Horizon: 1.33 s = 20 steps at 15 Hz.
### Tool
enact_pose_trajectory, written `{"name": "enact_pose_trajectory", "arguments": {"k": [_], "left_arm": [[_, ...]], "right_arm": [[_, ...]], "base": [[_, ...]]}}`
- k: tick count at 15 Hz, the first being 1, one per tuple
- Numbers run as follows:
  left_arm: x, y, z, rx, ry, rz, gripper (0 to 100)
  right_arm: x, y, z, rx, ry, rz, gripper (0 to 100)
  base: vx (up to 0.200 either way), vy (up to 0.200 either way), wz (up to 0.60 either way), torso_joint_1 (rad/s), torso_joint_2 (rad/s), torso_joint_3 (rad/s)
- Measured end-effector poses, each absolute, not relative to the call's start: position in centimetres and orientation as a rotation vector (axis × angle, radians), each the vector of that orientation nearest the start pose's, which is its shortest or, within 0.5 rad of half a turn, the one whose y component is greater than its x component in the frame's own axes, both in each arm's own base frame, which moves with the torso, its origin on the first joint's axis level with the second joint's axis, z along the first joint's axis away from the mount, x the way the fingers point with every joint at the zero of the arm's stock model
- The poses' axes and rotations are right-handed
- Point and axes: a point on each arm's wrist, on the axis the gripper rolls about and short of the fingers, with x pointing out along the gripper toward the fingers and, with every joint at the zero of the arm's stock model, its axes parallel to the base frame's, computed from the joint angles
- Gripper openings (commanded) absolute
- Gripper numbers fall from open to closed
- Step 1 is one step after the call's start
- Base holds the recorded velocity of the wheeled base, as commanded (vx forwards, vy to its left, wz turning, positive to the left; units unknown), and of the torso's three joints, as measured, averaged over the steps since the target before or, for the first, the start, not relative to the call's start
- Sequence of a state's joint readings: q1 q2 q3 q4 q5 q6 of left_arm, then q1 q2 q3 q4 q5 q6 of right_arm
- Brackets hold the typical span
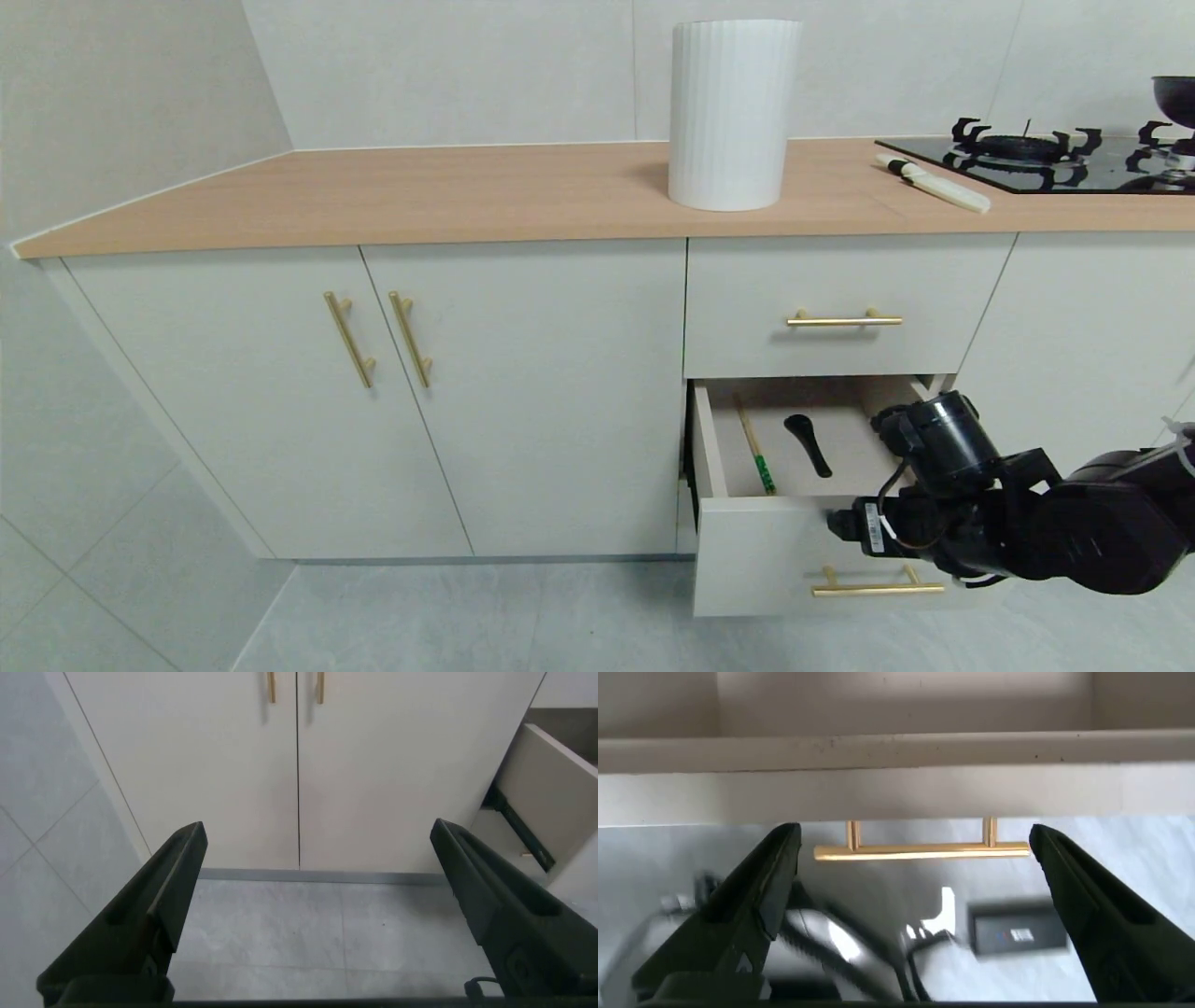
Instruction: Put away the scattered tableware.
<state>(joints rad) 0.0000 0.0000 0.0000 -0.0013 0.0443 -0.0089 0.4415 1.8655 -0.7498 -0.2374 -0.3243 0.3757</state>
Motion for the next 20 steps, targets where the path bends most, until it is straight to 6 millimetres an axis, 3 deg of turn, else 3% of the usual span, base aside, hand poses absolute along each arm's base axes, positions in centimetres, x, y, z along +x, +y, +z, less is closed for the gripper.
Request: {"name": "enact_pose_trajectory", "arguments": {"k": [12, 20], "left_arm": [[-2.3, 0.1, 7.6, -0.009, -0.001, 0.044, 100], [-2.3, 0.1, 7.6, -0.009, -0.001, 0.044, 100]], "right_arm": [[31.5, 12.6, 6.4, 0.091, 0.613, -0.039, 100], [34.5, 11.6, 4.4, 0.163, 0.435, -0.064, 100]], "base": [[0.0, 0.0, 0.0, 0.0, 0.0, 0.0], [0.0, 0.0, 0.0, 0.0, 0.0, 0.0]]}}
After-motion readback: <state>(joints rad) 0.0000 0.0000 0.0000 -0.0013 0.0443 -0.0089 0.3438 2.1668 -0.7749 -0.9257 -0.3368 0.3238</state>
